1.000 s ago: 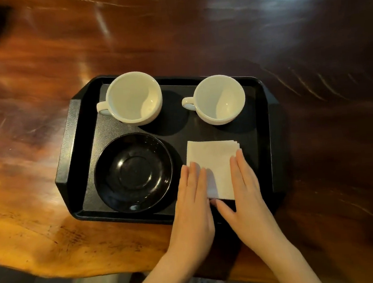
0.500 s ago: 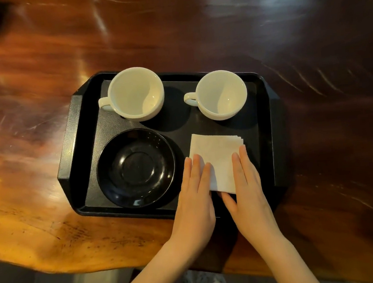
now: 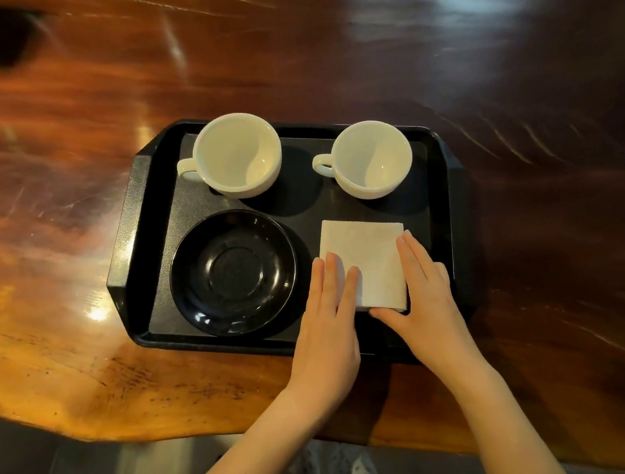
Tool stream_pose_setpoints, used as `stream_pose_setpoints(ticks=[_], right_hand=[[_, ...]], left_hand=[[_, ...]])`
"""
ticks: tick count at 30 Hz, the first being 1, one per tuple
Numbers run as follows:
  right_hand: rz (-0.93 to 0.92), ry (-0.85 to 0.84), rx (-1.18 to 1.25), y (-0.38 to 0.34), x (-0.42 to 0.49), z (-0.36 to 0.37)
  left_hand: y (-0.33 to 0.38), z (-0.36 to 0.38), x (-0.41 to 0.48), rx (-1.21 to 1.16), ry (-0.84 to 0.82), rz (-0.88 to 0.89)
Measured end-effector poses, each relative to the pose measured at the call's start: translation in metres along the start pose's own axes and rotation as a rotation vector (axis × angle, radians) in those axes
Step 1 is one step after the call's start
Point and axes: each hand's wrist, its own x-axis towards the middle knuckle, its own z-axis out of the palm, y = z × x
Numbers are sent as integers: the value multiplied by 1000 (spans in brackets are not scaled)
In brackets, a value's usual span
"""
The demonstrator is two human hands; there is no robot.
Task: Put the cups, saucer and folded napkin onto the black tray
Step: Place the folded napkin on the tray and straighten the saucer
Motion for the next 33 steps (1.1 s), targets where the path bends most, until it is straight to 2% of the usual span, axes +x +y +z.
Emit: stream_pose_setpoints(ticks=[4, 7, 10, 13, 15, 18, 21, 26, 33], right_hand=[[-14, 18, -11, 2, -1, 4], [11, -35, 10, -2, -6, 0], [23, -4, 35, -11, -19, -10], [17, 143, 133, -32, -33, -12], [7, 166, 161, -53, -37, -2], [-17, 115, 150, -90, -32, 22], [-25, 108, 39, -116, -10, 41], [123, 95, -180, -139, 27, 52], [280, 135, -153, -143, 39, 61]], left_hand=[[-1, 2, 0, 6, 9, 19], [3, -14, -3, -69, 0, 32], [-2, -51, -11, -159, 87, 38], [-32, -93, -15, -226, 237, -93], [-63, -112, -13, -222, 275, -222], [-107, -128, -4, -160, 198, -356], [-130, -137, 5, -124, 78, -404], [-137, -140, 10, -240, 29, -383], [-146, -146, 13, -280, -11, -319]])
